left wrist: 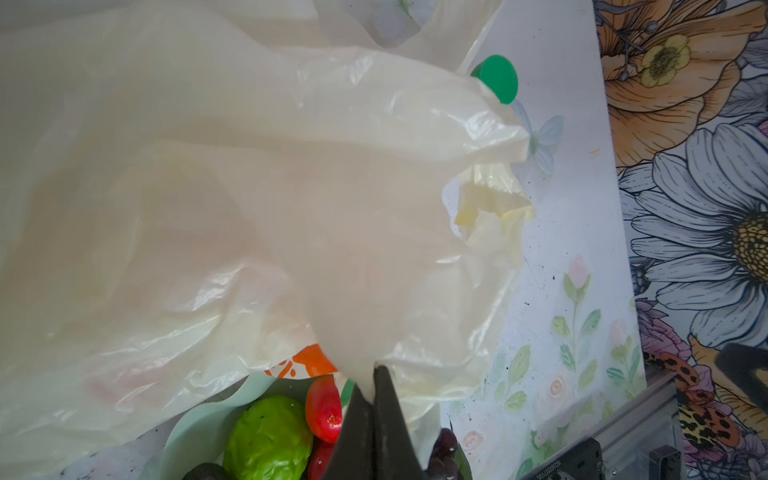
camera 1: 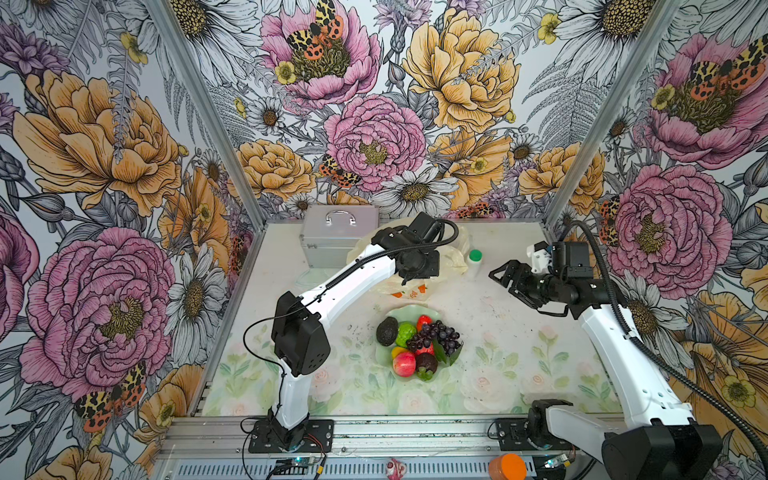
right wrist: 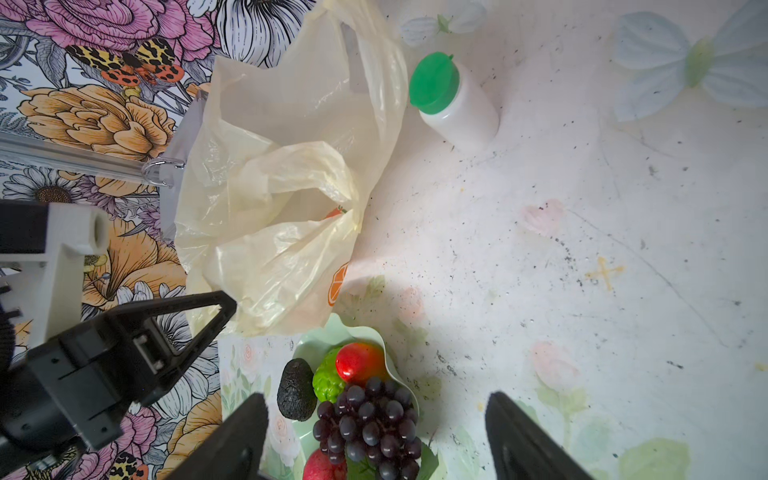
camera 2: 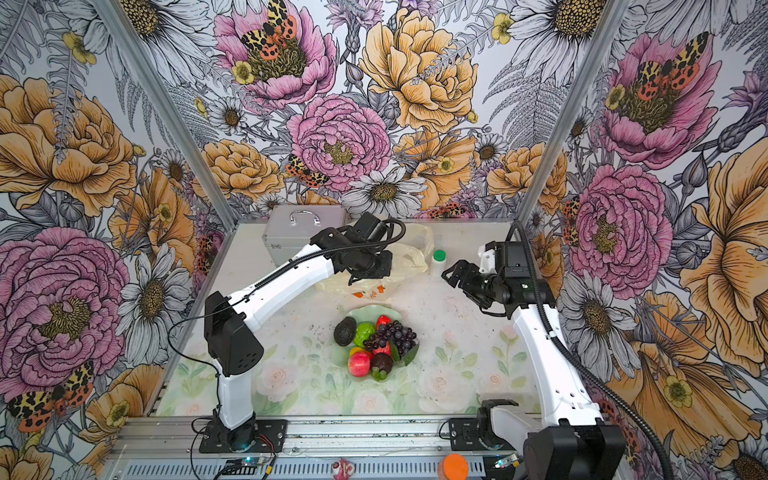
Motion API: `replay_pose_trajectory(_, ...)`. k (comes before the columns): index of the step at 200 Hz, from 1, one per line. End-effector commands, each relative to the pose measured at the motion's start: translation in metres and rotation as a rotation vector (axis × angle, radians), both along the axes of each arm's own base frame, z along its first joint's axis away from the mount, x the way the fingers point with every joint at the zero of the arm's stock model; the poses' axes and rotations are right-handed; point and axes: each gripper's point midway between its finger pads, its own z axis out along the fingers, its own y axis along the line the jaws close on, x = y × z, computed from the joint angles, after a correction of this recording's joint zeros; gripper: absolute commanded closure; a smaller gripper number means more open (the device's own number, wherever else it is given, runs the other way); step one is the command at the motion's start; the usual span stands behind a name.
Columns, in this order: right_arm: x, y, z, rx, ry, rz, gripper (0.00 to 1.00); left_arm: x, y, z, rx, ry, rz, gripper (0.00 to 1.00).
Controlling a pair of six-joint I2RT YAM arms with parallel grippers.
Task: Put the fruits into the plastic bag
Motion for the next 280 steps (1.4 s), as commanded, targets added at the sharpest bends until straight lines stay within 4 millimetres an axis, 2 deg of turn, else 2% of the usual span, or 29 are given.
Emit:
replay_pose_trajectory(1, 0.008, -0.004, 0.017, -0.022, -0.054, -0.001, 0.16, -0.004, 0.012, 0.010, -0.011, -0.011, -0.043, 1.00)
replay_pose_trajectory(20, 0.011, -0.004, 0.020, -0.025, -0.061, 0.002, 0.16, -0.008, 0.020, 0.024, -0.042, -0.022, -0.057, 1.00)
replay_pose_trajectory(27, 0.012, -0.004, 0.020, -0.024, -0.061, 0.001, 0.16, -0.008, 0.023, 0.023, -0.043, -0.017, -0.062, 1.00)
replay_pose_trajectory(31, 0.013, -0.005, 0.021, -0.025, -0.062, 0.000, 0.16, -0.012, 0.027, 0.039, -0.067, -0.042, -0.066, 1.00)
replay_pose_trajectory(56, 0.017, -0.004, 0.024, -0.025, -0.068, 0.002, 0.16, -0.017, 0.041, 0.052, -0.095, -0.055, -0.079, 1.00)
replay_pose_trajectory(112, 0.025, -0.005, 0.034, -0.032, -0.090, 0.006, 0.16, -0.028, 0.060, 0.062, -0.134, -0.059, -0.134, 1.00)
replay_pose_trajectory(201, 0.040, 0.002, 0.056, -0.018, -0.138, 0.049, 0.16, -0.046, 0.079, 0.093, -0.232, -0.106, -0.243, 1.00)
replay_pose_trajectory(280, 0.061, 0.027, 0.072, -0.026, -0.183, 0.159, 0.13, -0.060, 0.095, 0.110, -0.289, -0.141, -0.300, 1.00)
